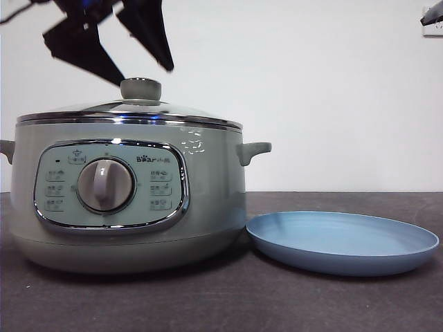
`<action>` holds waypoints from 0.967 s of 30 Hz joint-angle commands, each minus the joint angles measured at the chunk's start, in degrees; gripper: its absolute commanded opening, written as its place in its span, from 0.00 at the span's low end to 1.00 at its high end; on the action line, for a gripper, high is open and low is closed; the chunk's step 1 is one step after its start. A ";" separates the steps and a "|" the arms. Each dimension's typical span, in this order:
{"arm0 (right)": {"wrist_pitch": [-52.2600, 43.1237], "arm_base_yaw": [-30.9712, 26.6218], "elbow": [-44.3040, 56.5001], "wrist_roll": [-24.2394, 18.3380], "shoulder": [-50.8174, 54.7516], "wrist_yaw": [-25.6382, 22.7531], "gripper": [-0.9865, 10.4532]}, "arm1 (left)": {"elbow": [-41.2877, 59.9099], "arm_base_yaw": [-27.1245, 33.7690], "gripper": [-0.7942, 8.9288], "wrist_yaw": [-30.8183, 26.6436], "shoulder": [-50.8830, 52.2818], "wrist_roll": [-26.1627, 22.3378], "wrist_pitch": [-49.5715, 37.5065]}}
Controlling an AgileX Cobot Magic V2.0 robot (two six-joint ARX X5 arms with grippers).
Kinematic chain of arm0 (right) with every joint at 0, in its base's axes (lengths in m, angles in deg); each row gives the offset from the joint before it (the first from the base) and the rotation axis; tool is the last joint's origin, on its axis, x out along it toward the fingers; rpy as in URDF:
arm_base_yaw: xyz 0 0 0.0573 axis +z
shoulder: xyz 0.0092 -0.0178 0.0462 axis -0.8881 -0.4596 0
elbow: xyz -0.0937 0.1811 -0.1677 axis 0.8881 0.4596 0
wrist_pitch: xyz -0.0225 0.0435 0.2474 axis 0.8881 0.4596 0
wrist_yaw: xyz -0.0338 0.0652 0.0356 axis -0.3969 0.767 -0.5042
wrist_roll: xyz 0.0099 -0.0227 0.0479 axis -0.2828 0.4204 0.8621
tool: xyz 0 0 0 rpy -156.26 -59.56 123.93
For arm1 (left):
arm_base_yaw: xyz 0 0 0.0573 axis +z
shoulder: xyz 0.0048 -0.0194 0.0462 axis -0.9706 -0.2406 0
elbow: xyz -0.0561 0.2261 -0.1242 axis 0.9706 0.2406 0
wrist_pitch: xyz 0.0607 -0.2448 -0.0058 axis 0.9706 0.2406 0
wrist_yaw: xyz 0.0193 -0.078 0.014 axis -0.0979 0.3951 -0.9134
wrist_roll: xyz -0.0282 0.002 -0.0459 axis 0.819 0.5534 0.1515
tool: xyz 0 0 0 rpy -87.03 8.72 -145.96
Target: Take the pumpkin out from the steamer,put the pumpkin in the blue plate,close the lid
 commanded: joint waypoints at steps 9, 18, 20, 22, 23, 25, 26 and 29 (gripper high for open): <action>0.76 0.13 -0.15 -0.09 -0.11 -0.28 0.50 | 0.02 -0.28 0.53 -0.13 -2.80 -1.95 0.70; 0.76 0.13 -0.15 -0.11 -0.11 -0.31 0.50 | 0.02 -0.28 0.07 -0.11 -2.80 -3.13 0.46; 0.76 0.13 -0.15 -0.13 -0.11 -0.28 0.50 | 0.00 -0.28 0.07 -0.11 -2.80 -3.93 0.13; 0.76 0.13 -0.15 -0.11 -0.11 -0.28 0.50 | -0.22 -0.28 0.07 -0.26 -2.78 -4.04 0.04; 0.76 0.13 -0.15 -0.11 -0.11 -0.26 0.50 | -0.42 -0.26 0.07 -0.39 -2.75 -4.04 0.07; 0.76 0.13 -0.15 -0.11 -0.11 -0.28 0.50 | -0.79 -0.26 0.07 -1.25 -2.45 -4.02 -0.33; 0.79 0.13 -0.15 -0.11 -0.11 -0.28 0.50 | -0.81 -0.24 0.07 -1.97 -2.12 -4.02 -0.72; 0.79 0.13 -0.15 -0.09 -0.11 -0.26 0.50 | -1.03 -0.22 0.07 -3.78 -0.57 -4.04 -1.03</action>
